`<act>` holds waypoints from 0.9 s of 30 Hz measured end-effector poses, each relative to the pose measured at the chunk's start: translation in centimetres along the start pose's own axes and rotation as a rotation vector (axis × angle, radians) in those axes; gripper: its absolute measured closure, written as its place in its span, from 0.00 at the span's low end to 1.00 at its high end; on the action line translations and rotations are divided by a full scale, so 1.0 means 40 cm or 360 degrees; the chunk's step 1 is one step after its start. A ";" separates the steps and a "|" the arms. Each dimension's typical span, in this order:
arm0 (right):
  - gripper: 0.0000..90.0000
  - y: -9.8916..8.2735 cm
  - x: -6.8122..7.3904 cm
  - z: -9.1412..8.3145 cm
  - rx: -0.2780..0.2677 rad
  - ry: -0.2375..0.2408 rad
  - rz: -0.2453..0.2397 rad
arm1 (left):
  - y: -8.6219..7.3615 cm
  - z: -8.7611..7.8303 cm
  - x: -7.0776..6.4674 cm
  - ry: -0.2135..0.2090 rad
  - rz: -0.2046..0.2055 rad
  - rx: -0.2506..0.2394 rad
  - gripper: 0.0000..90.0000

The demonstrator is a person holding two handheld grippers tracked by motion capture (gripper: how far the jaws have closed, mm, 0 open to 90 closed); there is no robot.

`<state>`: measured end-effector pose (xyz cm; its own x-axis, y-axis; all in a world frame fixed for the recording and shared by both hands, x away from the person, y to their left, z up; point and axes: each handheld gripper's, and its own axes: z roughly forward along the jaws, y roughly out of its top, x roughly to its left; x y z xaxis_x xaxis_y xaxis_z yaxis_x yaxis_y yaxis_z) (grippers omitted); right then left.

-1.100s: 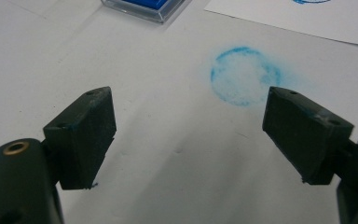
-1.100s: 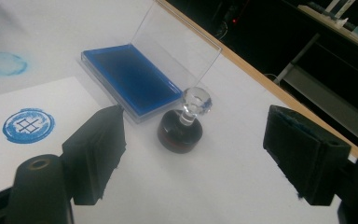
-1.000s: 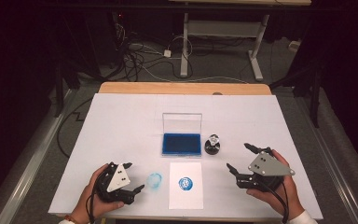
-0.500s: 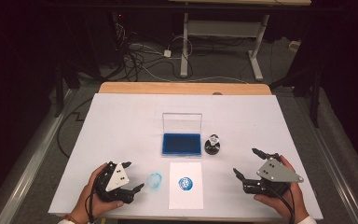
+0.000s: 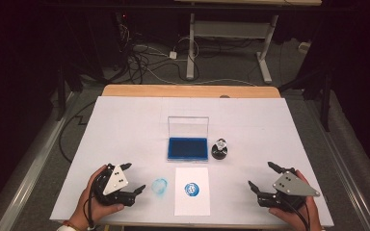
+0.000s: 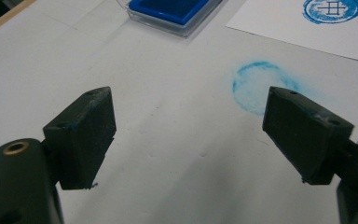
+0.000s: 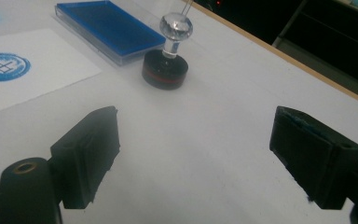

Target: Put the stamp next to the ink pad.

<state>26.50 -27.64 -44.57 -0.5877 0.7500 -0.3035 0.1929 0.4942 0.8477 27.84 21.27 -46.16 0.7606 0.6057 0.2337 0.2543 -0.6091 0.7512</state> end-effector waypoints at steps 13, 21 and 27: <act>0.18 -0.032 0.011 -0.012 0.0036 0.0002 0.0005 | 0.004 -0.010 -0.007 -0.0004 -0.0003 -0.0034 0.18; 0.18 -0.022 0.023 -0.025 0.0017 -0.0021 -0.0026 | 0.004 -0.010 -0.012 -0.0019 0.0022 -0.0030 0.18; 0.18 -0.019 0.024 -0.027 0.0007 -0.0022 -0.0031 | 0.003 -0.010 -0.012 -0.0024 0.0030 -0.0025 0.18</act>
<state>24.94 -27.76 -45.05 -0.5803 0.7463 -0.3260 0.1849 0.5106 0.8397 27.28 21.10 -45.93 0.7740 0.5865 0.2385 0.2309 -0.6122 0.7563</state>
